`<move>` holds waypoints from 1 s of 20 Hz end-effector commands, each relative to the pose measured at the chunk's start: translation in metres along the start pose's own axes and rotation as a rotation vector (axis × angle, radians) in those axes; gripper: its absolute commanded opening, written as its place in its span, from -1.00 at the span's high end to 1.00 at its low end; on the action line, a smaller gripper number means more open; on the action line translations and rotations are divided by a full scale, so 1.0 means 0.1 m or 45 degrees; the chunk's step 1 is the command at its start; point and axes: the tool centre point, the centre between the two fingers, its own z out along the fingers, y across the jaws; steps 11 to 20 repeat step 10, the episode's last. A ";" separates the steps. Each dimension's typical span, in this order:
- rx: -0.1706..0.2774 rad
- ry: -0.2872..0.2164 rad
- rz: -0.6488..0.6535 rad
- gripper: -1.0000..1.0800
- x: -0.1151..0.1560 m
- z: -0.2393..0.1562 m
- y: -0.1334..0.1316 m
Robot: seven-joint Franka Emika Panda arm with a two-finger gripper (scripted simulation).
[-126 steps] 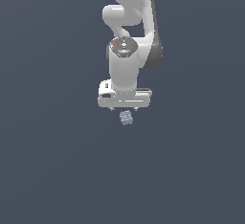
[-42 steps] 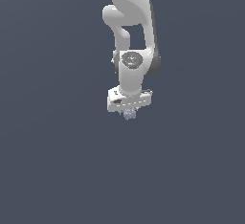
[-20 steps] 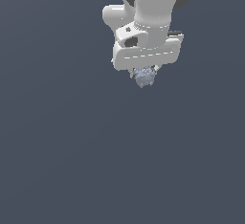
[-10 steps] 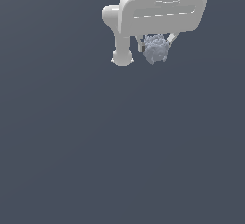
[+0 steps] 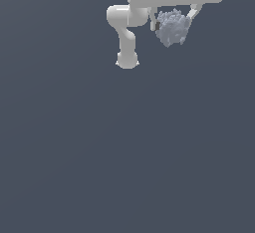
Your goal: Pick up the object and move it to a goal position.
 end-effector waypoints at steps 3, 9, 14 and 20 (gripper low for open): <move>0.000 -0.001 0.000 1.00 0.02 -0.13 -0.02; 0.000 -0.001 0.000 1.00 0.04 -0.19 -0.03; 0.000 -0.001 0.000 1.00 0.04 -0.19 -0.03; 0.000 -0.001 0.000 1.00 0.04 -0.19 -0.03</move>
